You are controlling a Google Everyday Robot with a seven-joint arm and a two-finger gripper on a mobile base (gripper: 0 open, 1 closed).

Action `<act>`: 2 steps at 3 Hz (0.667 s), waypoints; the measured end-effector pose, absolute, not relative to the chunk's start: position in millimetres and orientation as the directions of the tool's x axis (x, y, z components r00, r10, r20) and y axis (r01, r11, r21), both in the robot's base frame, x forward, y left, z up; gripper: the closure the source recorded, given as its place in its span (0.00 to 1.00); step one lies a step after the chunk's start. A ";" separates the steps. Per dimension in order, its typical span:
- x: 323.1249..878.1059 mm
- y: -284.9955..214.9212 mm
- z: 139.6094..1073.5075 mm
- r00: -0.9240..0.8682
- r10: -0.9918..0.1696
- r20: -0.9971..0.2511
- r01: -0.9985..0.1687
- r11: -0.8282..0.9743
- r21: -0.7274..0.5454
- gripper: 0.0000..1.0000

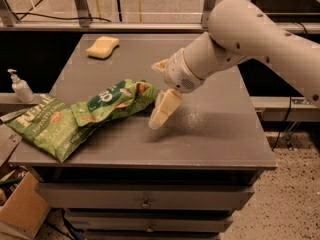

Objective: Move green rice chip bag near green jalapeno chip bag

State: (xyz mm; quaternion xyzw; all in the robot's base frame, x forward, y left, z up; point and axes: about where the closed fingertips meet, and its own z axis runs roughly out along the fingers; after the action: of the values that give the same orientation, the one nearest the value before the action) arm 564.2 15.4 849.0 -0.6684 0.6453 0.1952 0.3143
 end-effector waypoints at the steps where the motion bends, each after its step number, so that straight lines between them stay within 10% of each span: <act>1: 576.5 -23.0 861.6 0.077 -0.751 -0.656 -0.982 0.057 -0.180 0.00; 2: 584.7 -69.1 881.7 0.060 -0.756 -0.651 -0.972 0.103 -0.209 0.00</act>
Offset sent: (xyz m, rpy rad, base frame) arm 0.0305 -0.1465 0.0592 -0.0185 -0.0801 -0.1476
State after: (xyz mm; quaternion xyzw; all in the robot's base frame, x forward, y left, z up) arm 584.7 -69.1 881.7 -0.6492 0.6657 0.1640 0.3294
